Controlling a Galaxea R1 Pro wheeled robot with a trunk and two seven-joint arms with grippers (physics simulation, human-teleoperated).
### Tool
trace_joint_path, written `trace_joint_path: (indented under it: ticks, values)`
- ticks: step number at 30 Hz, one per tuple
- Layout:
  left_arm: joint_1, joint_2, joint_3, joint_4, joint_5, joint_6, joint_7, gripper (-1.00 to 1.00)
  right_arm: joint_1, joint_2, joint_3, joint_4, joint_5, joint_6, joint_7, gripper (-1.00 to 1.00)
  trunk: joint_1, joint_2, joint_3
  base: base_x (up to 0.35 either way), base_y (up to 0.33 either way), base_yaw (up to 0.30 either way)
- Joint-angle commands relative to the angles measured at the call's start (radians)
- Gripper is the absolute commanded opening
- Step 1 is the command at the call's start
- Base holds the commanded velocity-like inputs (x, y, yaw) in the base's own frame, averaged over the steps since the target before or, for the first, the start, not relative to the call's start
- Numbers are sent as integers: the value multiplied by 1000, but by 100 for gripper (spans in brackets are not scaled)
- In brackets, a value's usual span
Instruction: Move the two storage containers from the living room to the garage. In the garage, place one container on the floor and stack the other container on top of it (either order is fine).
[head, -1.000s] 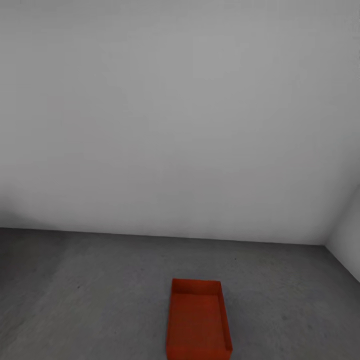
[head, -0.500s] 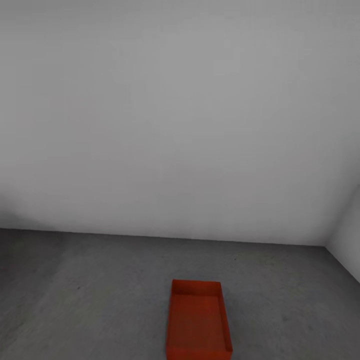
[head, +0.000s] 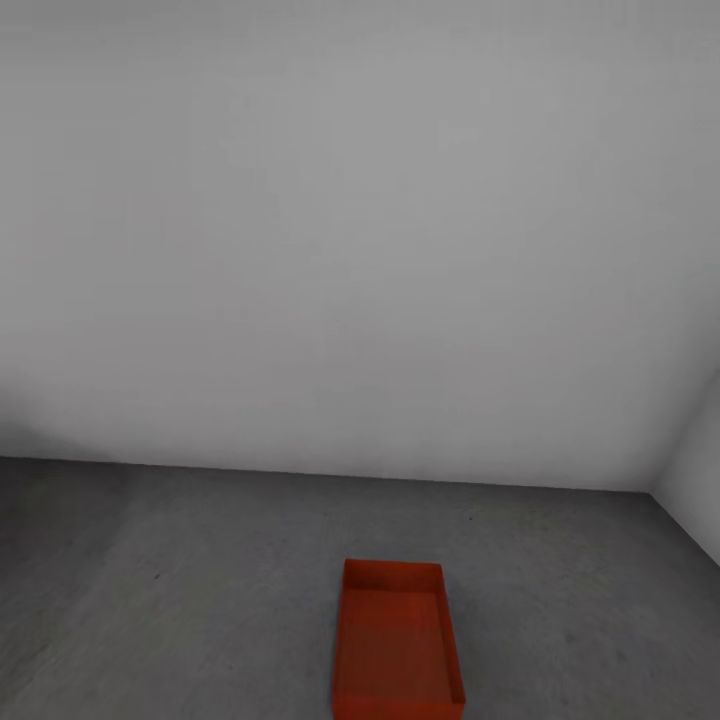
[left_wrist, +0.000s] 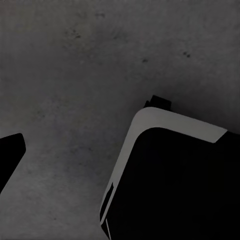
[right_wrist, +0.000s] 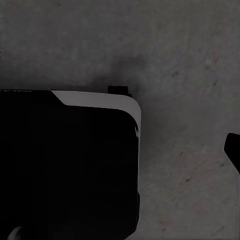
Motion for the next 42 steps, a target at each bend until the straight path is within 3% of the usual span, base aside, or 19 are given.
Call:
trace_joint_path:
  ticks: [1, 6, 17, 42]
  values:
    - [0, 0, -8, 0, 9, -2, 2, 100, -1, 0, 8, 4, -7, -5, -2, 100, 0, -1, -1, 0, 0, 0]
    - [0, -1, -8, 0, 9, -3, 2, 100, -1, -1, 7, 4, -7, -11, 3, 100, 0, -1, -1, 0, 0, -41]
    - [0, -1, -8, 0, 9, -3, 2, 100, -1, -4, 2, 5, -19, -13, 3, 100, 0, -1, 5, 0, 0, -271]
    - [0, -4, -8, -3, 3, -3, 2, 100, -1, -3, -1, 6, -21, -10, 11, 100, 0, -1, 35, 0, 0, -197]
